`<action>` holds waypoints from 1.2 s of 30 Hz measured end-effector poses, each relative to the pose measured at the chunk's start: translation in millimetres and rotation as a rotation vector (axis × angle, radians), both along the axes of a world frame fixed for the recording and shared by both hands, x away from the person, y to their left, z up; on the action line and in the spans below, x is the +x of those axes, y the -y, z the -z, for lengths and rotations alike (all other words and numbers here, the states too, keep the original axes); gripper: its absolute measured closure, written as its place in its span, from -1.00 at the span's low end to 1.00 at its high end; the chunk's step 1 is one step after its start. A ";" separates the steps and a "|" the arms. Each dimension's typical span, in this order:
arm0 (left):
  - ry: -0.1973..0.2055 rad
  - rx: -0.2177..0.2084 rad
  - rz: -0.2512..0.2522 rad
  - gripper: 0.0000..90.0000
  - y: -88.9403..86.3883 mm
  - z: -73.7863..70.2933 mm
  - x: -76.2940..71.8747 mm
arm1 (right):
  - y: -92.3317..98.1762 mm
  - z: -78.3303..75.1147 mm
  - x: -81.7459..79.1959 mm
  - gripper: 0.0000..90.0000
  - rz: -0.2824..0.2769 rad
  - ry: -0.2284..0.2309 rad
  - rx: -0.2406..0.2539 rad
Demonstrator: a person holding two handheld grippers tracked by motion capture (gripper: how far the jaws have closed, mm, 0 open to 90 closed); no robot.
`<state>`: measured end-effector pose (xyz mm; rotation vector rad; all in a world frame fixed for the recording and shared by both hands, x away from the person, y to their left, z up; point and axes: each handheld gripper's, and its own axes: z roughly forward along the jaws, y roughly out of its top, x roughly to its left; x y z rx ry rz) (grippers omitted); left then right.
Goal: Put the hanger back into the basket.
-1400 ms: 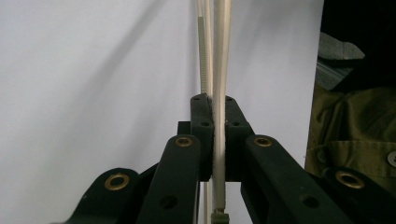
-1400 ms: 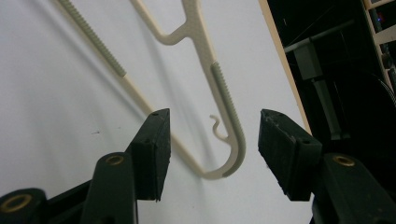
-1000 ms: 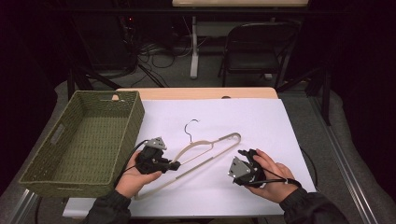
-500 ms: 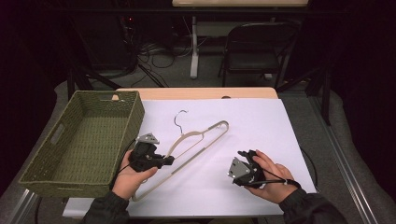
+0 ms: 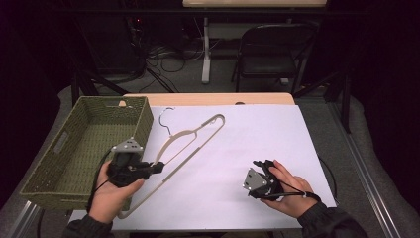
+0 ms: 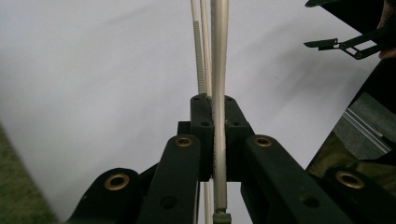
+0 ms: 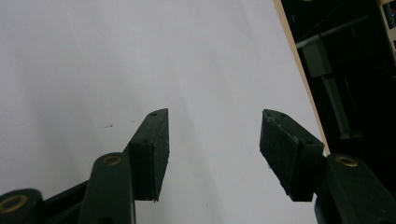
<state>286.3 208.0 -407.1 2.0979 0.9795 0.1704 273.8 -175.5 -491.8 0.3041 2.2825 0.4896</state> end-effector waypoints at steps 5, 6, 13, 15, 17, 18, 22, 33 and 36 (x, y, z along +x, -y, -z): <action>0.031 0.008 -0.044 0.94 -20.1 -17.3 -3.7 | 0.0 1.9 2.8 -0.08 -0.042 0.014 0.021; 0.035 0.010 -0.054 0.93 -23.6 -19.7 -3.9 | -0.3 1.5 1.6 -0.09 -0.018 0.008 0.018; 0.043 0.026 -0.101 0.94 -48.5 -28.5 2.7 | -2.0 1.1 3.9 -0.16 -0.022 0.007 0.020; 0.042 0.023 -0.115 0.93 -56.4 -29.6 6.4 | -2.5 1.8 4.4 -0.18 -0.016 0.002 0.021; 0.037 0.023 -0.123 0.93 -64.8 -30.5 10.5 | -2.7 2.4 5.3 -0.19 -0.019 0.003 0.014; 0.035 0.020 -0.132 0.94 -68.5 -30.4 12.5 | -2.8 2.9 5.7 -0.19 -0.020 -0.001 0.016; 0.002 0.009 -0.152 0.94 -82.5 -29.8 22.0 | -3.2 3.4 6.1 -0.20 -0.014 -0.005 0.016; -0.032 -0.011 -0.150 0.94 -133.7 -34.1 48.3 | -2.5 3.5 7.7 -0.21 -0.008 -0.009 0.011; -0.040 -0.011 -0.128 0.94 -152.3 -34.8 55.2 | -3.1 4.2 8.6 -0.21 -0.008 -0.006 0.008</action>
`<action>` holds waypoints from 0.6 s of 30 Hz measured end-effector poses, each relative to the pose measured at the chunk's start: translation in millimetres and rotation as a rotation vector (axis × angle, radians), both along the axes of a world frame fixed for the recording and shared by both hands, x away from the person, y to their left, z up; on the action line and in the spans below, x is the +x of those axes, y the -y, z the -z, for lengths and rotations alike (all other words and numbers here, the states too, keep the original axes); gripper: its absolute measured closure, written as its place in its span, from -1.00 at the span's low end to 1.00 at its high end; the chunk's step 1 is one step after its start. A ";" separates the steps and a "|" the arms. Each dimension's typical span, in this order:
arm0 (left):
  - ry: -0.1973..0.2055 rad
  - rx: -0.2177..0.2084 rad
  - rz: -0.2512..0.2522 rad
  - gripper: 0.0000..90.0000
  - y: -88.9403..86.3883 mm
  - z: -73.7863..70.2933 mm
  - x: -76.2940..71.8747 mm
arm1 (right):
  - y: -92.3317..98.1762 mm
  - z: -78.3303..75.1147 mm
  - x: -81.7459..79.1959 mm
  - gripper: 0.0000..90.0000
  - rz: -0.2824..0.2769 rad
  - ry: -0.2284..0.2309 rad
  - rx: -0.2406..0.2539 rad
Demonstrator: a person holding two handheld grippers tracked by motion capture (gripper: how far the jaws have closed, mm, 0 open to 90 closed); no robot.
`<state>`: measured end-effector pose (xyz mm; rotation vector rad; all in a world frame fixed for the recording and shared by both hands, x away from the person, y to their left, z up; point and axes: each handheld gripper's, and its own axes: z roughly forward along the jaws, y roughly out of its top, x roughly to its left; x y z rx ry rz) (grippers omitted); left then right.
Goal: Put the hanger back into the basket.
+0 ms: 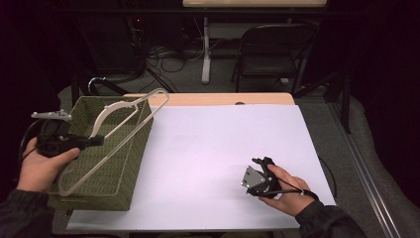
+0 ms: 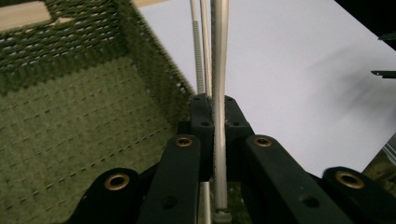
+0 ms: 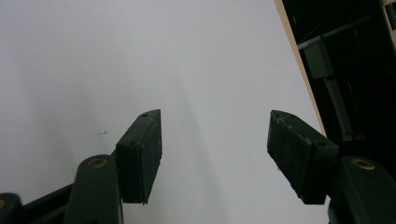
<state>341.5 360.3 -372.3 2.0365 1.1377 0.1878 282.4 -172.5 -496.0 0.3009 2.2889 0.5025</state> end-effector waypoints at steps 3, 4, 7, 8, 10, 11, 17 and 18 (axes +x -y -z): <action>0.006 0.002 0.016 0.94 -16.9 1.1 4.5 | -1.5 0.8 0.6 -0.21 -0.002 0.000 -0.009; 0.010 0.003 0.020 0.94 -21.9 1.9 5.5 | -2.0 1.3 0.8 -0.21 -0.004 0.000 -0.010; -0.003 0.003 0.000 0.94 -38.2 5.4 8.7 | -3.3 2.1 1.8 -0.21 -0.004 -0.001 -0.015; -0.005 0.005 -0.004 0.94 -44.0 6.9 9.6 | -3.8 2.2 1.9 -0.21 -0.003 -0.002 -0.016; -0.005 0.004 -0.007 0.94 -55.2 10.2 11.3 | -4.8 2.2 1.7 -0.21 -0.002 -0.001 -0.016; -0.002 0.000 -0.014 0.94 -60.9 12.0 12.4 | -5.3 2.4 1.2 -0.21 0.004 -0.004 -0.014; -0.010 -0.010 -0.035 0.94 -83.6 19.9 20.8 | -7.5 2.4 2.3 -0.21 -0.006 0.002 -0.025; -0.015 0.014 -0.039 0.94 -83.8 20.2 22.3 | -7.8 2.1 2.3 -0.21 -0.007 0.003 -0.028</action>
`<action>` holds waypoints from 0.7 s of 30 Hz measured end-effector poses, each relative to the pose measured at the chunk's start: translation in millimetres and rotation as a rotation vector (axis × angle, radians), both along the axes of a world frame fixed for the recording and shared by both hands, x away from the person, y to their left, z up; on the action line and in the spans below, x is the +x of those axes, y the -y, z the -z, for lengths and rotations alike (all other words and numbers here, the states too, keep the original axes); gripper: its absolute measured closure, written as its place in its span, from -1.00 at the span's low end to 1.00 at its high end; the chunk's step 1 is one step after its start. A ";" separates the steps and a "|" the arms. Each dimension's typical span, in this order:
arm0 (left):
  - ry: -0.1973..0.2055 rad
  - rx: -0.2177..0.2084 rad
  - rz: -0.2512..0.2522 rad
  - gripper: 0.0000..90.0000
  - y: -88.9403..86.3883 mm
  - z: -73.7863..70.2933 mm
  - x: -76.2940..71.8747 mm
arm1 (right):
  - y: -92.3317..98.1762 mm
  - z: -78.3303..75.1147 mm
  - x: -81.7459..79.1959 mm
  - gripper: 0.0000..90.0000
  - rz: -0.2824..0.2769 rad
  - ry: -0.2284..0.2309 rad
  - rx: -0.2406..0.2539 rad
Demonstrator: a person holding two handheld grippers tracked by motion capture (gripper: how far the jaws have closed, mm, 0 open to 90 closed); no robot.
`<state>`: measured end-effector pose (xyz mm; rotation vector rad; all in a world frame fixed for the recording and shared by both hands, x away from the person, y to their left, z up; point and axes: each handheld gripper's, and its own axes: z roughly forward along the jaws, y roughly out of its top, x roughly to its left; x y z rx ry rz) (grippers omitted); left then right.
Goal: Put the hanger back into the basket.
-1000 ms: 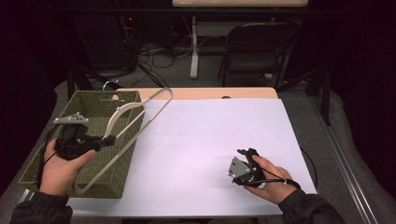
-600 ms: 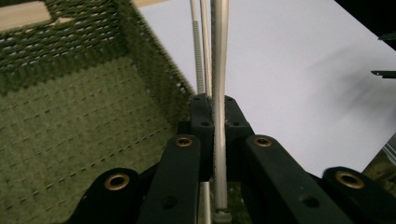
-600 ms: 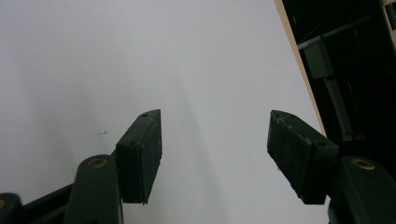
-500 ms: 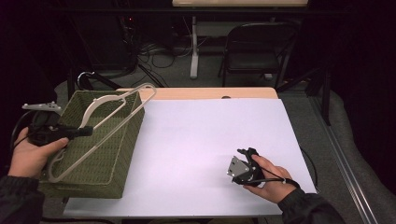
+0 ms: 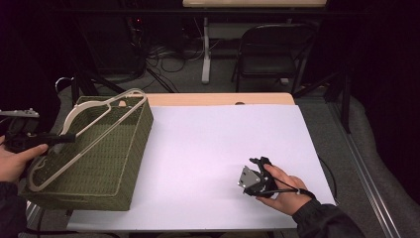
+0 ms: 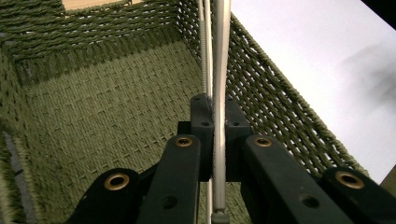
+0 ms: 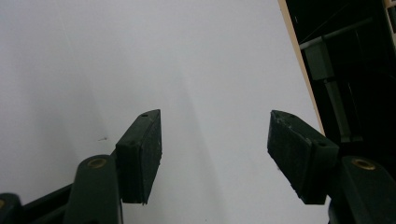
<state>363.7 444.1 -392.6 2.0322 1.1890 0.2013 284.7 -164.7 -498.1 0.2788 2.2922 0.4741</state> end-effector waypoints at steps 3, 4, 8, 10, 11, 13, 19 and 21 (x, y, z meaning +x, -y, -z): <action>-0.020 0.020 0.010 0.94 -3.1 4.8 5.0 | -0.7 0.5 0.8 -0.21 0.000 -0.004 0.005; -0.023 0.028 0.017 0.94 -3.6 7.9 6.4 | -1.0 0.6 0.8 -0.21 0.004 -0.002 0.001; -0.011 0.040 0.032 0.93 -6.8 24.2 7.9 | -1.9 1.2 0.3 -0.21 0.011 -0.003 0.007; 0.003 0.029 0.022 0.93 -11.0 30.7 5.8 | -1.5 0.9 0.7 -0.21 -0.001 0.003 -0.002; 0.000 0.020 0.012 0.93 -12.5 34.6 5.0 | -1.3 1.0 0.5 -0.21 0.002 0.001 -0.001; 0.006 0.063 0.025 0.93 -10.3 42.1 3.2 | -0.9 1.0 0.5 -0.21 0.007 -0.001 -0.001; -0.027 0.164 0.067 0.91 5.8 62.5 1.2 | -1.1 1.0 0.0 -0.21 0.009 0.000 0.009; -0.032 0.148 0.083 0.78 9.8 64.7 -0.3 | -0.8 0.1 -0.1 -0.21 0.008 -0.004 -0.003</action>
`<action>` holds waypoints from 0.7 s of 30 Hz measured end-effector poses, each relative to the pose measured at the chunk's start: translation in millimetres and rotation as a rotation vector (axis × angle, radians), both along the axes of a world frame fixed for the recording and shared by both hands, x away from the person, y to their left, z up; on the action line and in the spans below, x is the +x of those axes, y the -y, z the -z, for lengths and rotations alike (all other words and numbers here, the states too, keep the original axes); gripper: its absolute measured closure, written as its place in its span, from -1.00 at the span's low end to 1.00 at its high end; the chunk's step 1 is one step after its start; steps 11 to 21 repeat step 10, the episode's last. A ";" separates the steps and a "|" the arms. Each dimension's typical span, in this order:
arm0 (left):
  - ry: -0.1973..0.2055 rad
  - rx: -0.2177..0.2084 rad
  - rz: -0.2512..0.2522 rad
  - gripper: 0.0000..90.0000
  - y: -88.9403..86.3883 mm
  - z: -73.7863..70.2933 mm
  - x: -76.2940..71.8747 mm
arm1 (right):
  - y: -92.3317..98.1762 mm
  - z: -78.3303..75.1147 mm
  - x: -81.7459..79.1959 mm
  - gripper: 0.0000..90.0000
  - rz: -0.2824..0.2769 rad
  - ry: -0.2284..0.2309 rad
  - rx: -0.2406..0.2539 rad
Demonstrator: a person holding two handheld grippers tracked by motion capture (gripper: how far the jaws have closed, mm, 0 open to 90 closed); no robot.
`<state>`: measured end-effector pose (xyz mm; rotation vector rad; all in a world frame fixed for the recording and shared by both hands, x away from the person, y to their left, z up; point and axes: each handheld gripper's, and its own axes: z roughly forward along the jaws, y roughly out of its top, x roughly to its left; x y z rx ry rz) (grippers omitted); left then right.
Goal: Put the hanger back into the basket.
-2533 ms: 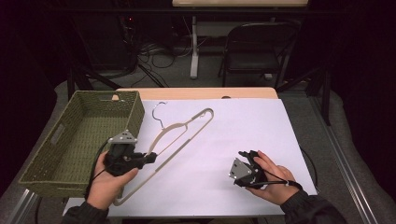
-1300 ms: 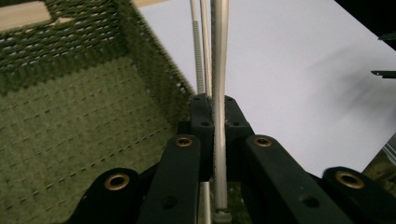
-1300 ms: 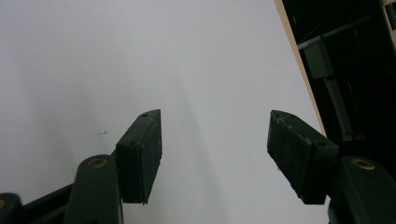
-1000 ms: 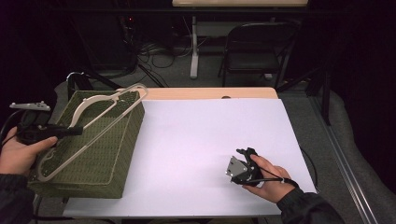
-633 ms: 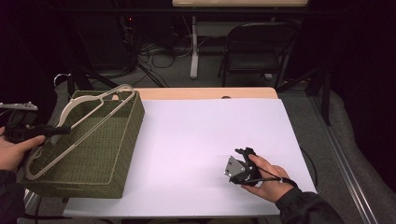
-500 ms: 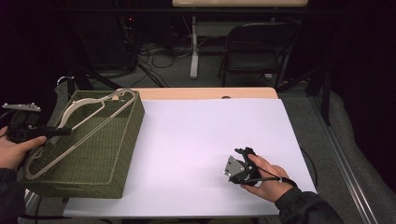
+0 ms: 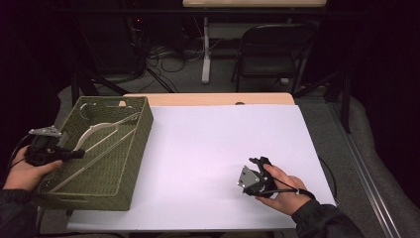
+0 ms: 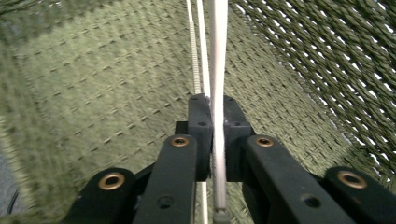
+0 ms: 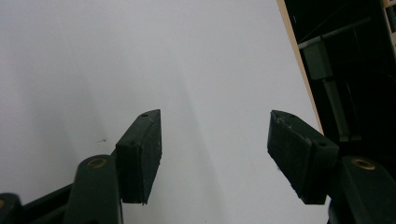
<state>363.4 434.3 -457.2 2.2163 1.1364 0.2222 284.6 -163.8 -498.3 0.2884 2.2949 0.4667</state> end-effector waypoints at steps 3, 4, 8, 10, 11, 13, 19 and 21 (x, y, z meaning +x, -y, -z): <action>-0.024 -0.041 0.060 0.45 5.3 -0.6 -4.3 | 0.8 -0.1 -0.1 -0.21 0.001 0.006 0.000; -0.023 -0.039 0.064 0.39 6.5 -2.1 -6.6 | 1.3 0.8 0.8 -0.21 -0.011 0.005 0.018; 0.026 -0.017 0.032 0.10 8.9 -8.2 -15.5 | 2.3 -0.7 -0.8 -0.21 -0.001 0.007 0.014; 0.044 -0.028 0.003 0.07 8.2 -11.5 -19.6 | 2.7 -0.3 -1.7 -0.22 0.001 0.007 0.015; 0.044 -0.028 0.003 0.07 8.2 -11.5 -19.6 | 2.7 -0.3 -1.7 -0.22 0.001 0.007 0.015; 0.044 -0.028 0.003 0.07 8.2 -11.5 -19.6 | 2.7 -0.3 -1.7 -0.22 0.001 0.007 0.015; 0.044 -0.028 0.003 0.07 8.2 -11.5 -19.6 | 2.7 -0.3 -1.7 -0.22 0.001 0.007 0.015; 0.044 -0.028 0.003 0.07 8.2 -11.5 -19.6 | 2.7 -0.3 -1.7 -0.22 0.001 0.007 0.015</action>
